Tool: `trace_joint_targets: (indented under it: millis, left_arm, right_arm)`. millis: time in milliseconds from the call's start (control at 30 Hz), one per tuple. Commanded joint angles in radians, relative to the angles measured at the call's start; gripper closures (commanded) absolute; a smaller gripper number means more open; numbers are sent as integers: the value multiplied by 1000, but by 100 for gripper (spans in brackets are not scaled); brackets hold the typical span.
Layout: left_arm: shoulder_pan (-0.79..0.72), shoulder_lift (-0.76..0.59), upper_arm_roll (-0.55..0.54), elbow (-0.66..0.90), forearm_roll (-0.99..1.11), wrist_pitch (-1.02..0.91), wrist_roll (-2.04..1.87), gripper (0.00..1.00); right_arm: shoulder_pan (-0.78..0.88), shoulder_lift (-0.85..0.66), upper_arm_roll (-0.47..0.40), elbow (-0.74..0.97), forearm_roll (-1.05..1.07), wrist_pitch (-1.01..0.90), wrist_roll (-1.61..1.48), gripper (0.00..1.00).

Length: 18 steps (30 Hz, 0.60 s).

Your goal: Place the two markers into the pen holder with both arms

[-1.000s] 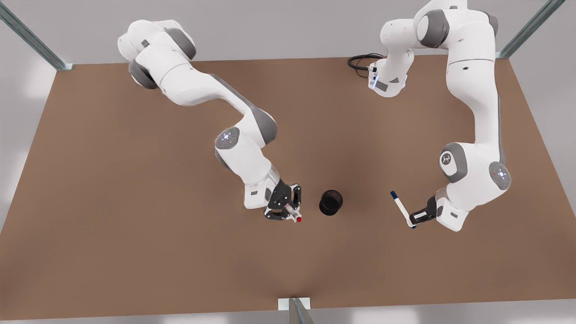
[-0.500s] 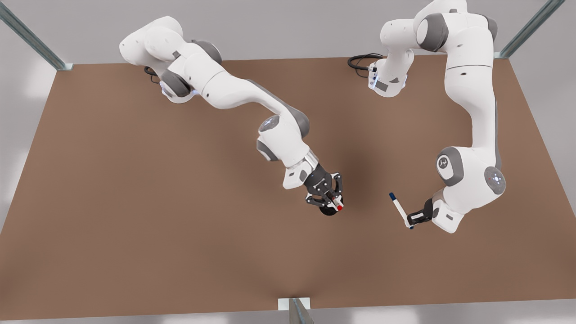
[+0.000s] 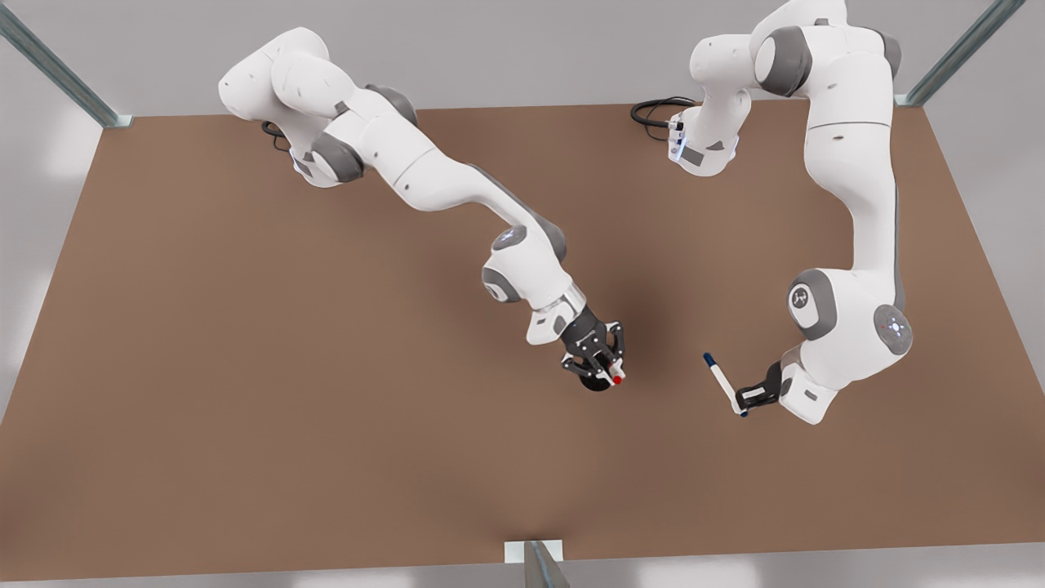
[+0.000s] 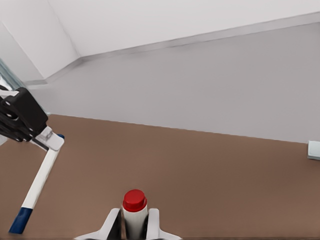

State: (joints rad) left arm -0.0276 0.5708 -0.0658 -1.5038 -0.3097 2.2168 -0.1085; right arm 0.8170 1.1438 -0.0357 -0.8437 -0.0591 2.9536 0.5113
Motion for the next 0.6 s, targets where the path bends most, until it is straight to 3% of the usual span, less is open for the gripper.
trace_joint_targets:
  millis: [0, 33, 167, 200, 267, 333, 367, 467, 500, 567]
  left_arm:
    - [0, 0, 0, 1, -12, 0, 58, 79]
    - [-3, 3, 0, 1, -12, 0, 58, 79]
    - [-3, 4, 0, 1, -12, 1, 58, 79]
    - [-2, 4, 0, 2, -12, 0, 58, 79]
    - [-17, 3, -17, 83, -14, 0, 58, 79]
    - [-49, 38, -37, 195, -12, 47, 121, 79]
    - [-54, 38, -68, 197, -12, 130, 164, 79]
    - [-89, 61, -127, 194, -17, 317, 526, 79]
    - [-87, 69, -161, 188, -20, 360, 592, 79]
    - [-86, 84, -200, 185, -101, 389, 766, 79]
  right_arm:
    - [7, 2, -7, -9, -1, 45, 127, 9]
    - [7, 2, -9, -9, -1, 45, 127, 0]
    - [-5, -15, -9, -9, 1, 24, 118, 0]
    - [-48, -97, -6, -49, 1, -86, 118, 0]
    - [-165, -417, 6, -175, 2, -588, 56, 0]
    - [-396, -605, 68, -235, 67, -970, -128, 0]
    - [-530, -775, 106, -406, 73, -1024, -249, 0]
    - [-713, -990, 83, -655, 71, -1205, -476, 0]
    - [-726, -954, 95, -623, 62, -1295, -473, 0]
    - [-726, -715, 103, -221, 58, -1568, -471, 2]
